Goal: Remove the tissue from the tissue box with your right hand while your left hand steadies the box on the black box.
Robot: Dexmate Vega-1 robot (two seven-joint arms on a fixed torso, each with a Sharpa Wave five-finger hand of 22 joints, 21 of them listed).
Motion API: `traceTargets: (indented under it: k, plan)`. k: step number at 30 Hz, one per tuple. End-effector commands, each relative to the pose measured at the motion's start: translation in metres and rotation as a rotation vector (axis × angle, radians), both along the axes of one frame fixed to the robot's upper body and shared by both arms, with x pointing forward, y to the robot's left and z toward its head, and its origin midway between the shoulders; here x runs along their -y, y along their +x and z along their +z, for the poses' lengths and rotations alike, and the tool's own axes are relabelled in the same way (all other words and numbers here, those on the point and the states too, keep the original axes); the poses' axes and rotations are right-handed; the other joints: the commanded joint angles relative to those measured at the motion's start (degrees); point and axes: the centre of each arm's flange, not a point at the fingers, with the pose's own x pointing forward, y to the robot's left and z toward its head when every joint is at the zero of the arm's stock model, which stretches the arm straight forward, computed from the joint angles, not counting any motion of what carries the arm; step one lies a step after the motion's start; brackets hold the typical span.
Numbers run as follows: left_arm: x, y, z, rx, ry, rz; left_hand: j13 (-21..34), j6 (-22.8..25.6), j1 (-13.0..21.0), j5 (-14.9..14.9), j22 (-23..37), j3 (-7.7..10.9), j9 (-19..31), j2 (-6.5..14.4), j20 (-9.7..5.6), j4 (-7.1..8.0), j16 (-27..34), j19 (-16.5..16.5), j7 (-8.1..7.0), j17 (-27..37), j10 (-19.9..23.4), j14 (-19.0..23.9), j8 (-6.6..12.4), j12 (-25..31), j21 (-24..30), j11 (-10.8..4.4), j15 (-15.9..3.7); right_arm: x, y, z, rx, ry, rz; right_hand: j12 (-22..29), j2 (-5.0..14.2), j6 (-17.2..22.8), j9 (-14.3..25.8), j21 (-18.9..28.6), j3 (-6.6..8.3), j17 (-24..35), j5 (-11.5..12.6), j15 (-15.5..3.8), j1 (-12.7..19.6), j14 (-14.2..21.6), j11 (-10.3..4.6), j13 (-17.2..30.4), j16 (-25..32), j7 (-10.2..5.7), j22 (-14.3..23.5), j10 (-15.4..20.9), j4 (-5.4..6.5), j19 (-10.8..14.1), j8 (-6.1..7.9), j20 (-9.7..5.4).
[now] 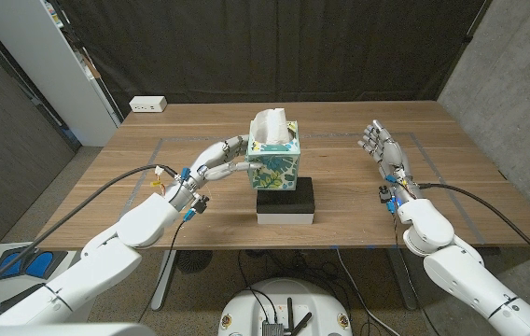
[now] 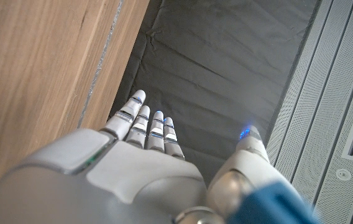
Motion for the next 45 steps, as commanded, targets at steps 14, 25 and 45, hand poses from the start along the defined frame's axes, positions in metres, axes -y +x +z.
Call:
traceTargets:
  k: [14,25,45]
  plan:
    - [-0.002,0.004,-0.004,-0.004,0.008,-0.023,0.22,1.40,-0.60,0.46,0.22,-0.20,0.34,0.49,0.08,0.06,0.01,0.14,-0.44,0.27,0.95,0.66,0.00,0.02,0.28,-0.27,-0.18,0.000,-0.043,-0.032,-0.028,0.020,-0.035,0.42,0.34,0.72,0.22,0.37,0.18,0.00,0.23,0.32,0.42,0.77,0.19,0.00,0.32,0.31,0.17,0.53,-0.11,0.47,0.40,0.29]
    - [-0.002,0.011,-0.007,-0.013,0.012,-0.034,0.26,1.91,-0.39,0.48,0.24,-0.27,0.34,0.55,-0.02,-0.07,0.02,0.36,-0.54,0.23,1.22,1.04,-0.02,-0.01,0.38,-0.36,-0.33,-0.004,-0.055,-0.034,-0.017,0.017,-0.029,0.41,0.35,1.09,0.22,0.31,0.14,-0.01,0.25,0.80,0.36,0.99,0.97,-0.04,0.35,1.02,0.19,0.81,-0.06,0.52,0.48,0.78]
    - [0.002,0.015,-0.007,-0.025,0.031,-0.042,0.33,2.54,-0.07,0.53,0.29,-0.36,0.35,0.86,0.01,-0.15,-0.02,0.49,-0.47,0.23,1.71,1.42,-0.15,-0.05,0.47,-0.76,-0.47,-0.001,-0.075,-0.012,0.001,0.010,0.056,0.24,0.63,1.41,0.22,0.12,0.30,-0.04,0.37,0.34,0.55,0.77,0.10,-0.04,0.20,0.39,0.22,0.70,-0.09,0.19,0.51,0.52]
